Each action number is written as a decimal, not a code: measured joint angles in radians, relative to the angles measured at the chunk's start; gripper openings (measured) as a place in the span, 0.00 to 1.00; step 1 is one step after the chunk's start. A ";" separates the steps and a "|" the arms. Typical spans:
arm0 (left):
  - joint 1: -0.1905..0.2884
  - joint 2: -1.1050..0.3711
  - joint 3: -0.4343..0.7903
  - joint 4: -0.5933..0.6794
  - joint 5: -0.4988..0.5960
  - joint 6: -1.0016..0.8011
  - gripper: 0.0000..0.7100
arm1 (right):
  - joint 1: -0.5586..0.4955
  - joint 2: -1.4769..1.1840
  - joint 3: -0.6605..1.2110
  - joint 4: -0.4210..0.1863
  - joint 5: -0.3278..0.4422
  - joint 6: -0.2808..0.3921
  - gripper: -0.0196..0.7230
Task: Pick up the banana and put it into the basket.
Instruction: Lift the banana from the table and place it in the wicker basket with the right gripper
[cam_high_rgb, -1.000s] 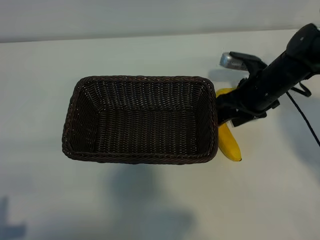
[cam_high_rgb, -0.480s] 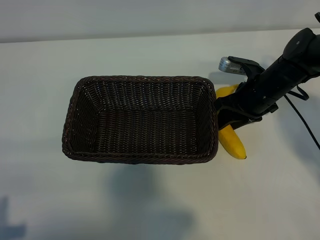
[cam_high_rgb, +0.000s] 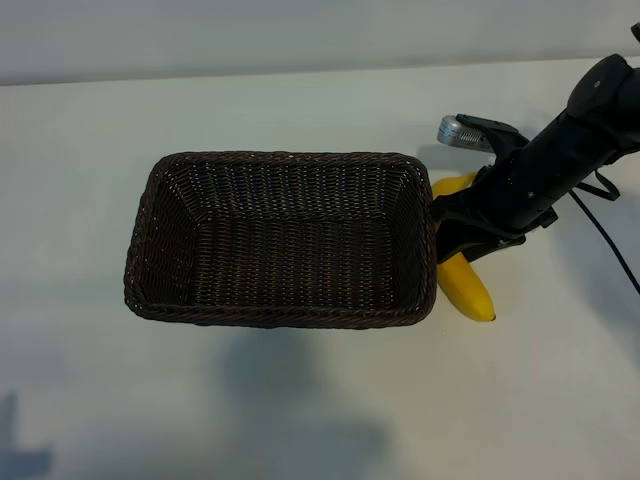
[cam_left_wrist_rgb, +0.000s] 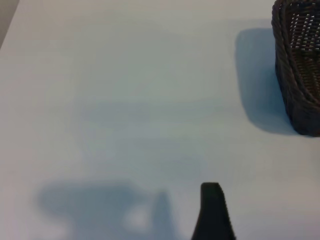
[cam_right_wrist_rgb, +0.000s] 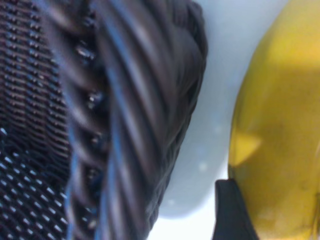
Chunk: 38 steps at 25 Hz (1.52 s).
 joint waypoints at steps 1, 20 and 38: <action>0.000 0.000 0.000 0.000 0.000 0.000 0.76 | 0.000 -0.008 0.000 0.000 0.003 0.000 0.59; 0.000 0.000 0.000 -0.001 0.000 0.000 0.76 | -0.129 -0.093 -0.215 -0.086 0.261 0.085 0.59; 0.000 0.000 0.000 -0.001 0.000 0.000 0.76 | 0.185 -0.096 -0.455 -0.170 0.316 -0.298 0.59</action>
